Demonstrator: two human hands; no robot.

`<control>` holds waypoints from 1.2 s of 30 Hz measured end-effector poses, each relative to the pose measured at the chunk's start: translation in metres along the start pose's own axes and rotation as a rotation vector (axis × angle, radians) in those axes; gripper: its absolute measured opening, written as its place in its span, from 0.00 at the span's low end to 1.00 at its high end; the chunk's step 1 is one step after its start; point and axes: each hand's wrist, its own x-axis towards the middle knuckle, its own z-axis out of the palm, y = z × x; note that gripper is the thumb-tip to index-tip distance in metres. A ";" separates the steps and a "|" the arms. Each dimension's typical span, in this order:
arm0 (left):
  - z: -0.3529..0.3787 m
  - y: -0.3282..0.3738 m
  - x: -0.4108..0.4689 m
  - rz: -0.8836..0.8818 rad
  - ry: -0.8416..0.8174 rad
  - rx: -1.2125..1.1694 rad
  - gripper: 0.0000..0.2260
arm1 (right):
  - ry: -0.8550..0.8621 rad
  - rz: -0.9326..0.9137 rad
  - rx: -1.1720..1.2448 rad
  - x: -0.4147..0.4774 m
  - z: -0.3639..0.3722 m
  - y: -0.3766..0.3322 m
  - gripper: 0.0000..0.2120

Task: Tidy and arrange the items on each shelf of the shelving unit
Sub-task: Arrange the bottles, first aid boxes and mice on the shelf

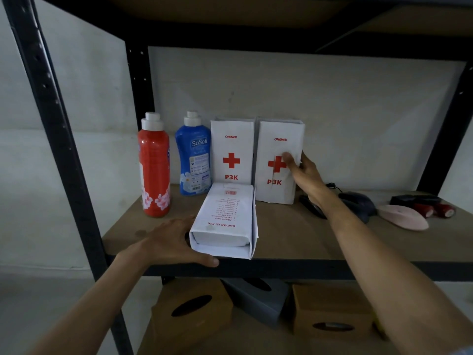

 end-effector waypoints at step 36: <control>0.001 -0.006 -0.001 0.011 -0.036 0.052 0.49 | -0.629 -0.374 -0.877 -0.138 0.036 -0.025 0.51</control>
